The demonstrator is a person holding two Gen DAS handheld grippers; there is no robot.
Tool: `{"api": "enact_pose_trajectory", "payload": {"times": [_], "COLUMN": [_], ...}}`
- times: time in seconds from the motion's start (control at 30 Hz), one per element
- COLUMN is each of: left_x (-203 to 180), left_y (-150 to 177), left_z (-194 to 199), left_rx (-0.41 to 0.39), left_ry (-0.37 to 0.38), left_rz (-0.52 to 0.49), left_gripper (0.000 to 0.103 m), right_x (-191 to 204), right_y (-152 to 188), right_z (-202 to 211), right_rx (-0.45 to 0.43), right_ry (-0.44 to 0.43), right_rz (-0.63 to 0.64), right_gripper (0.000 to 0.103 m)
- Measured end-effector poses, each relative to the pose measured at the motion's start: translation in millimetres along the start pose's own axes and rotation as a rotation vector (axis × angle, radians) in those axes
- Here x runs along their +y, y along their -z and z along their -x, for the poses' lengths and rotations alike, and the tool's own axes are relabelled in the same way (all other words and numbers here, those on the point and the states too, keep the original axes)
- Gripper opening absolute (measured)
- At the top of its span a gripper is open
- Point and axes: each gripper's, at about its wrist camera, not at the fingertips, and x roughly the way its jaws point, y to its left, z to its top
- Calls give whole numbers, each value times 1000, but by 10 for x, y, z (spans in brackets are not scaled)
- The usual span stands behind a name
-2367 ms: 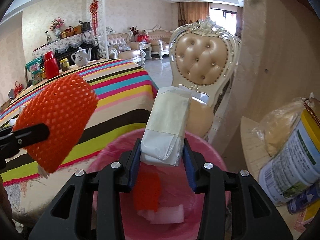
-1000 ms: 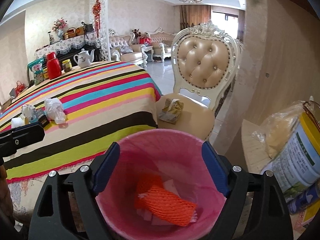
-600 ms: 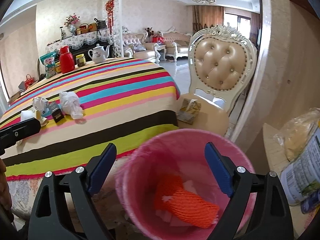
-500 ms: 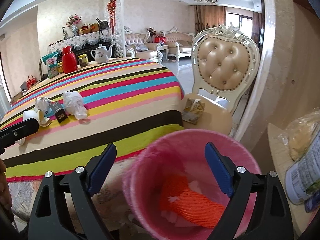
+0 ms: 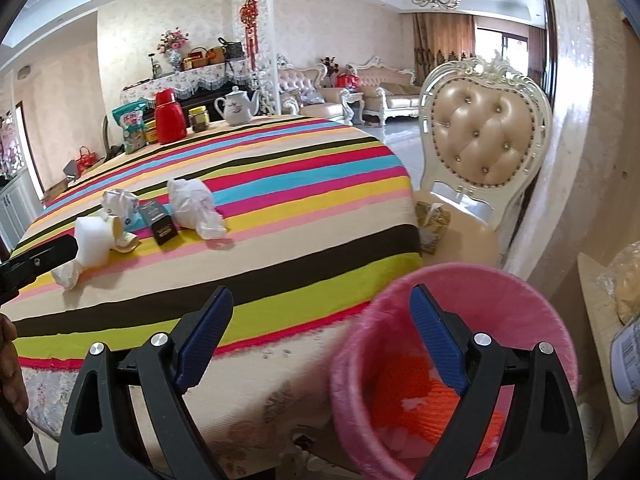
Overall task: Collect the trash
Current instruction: 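Move both tools back over the table toward the remaining trash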
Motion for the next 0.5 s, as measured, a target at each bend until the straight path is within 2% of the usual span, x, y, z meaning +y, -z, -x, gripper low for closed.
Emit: {"api": "enact_pose_trajectory", "payload": {"times": [0.5], "left_x": [579], "left_y": [30], "left_z": [207], "left_rx": [-24], "left_ry": [-113], "left_rz": [84], "left_gripper": [64], "right_x": [340], "right_y": [-56], "right_z": [-144], "right_rx": [8], "right_ry": [-53], "right_rz": [42], "right_gripper": [85]}}
